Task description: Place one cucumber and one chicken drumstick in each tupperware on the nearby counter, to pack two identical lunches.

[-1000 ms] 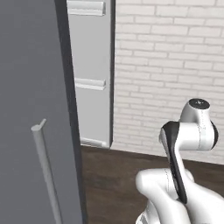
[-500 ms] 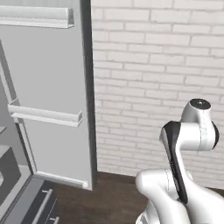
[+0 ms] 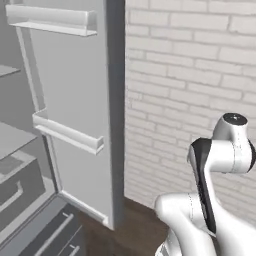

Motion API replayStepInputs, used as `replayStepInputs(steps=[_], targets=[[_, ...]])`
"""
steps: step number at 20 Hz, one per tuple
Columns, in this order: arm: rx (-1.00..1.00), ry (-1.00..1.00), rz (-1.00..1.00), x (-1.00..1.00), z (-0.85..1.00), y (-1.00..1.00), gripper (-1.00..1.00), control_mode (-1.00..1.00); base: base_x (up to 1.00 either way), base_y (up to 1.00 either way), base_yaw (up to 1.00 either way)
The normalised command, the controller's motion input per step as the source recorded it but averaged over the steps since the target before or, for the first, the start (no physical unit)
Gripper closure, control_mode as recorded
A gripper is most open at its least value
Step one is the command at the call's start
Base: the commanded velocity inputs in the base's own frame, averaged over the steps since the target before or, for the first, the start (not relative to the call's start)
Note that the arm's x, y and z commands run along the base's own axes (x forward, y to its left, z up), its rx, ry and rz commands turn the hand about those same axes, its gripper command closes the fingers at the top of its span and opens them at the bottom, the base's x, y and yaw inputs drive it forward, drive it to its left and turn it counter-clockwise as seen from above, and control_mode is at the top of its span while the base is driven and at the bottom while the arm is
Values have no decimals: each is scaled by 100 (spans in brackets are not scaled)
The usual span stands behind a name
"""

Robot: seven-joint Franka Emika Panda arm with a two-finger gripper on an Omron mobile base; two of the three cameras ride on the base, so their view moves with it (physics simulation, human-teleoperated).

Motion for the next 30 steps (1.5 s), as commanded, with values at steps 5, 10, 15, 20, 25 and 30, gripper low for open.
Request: replayStepInputs(steps=[5,10,15,20,25,30], targets=[[0,0,0,0,0,0,-100,100,-2,1,95],[0,0,0,0,0,0,-100,100,-14,8,92],[0,0,0,0,0,0,-100,100,-36,15,84],[0,0,0,0,0,0,-100,100,-53,28,67],[0,0,0,0,0,0,-100,100,2,1,13],[0,0,0,0,0,0,-100,100,9,4,0]])
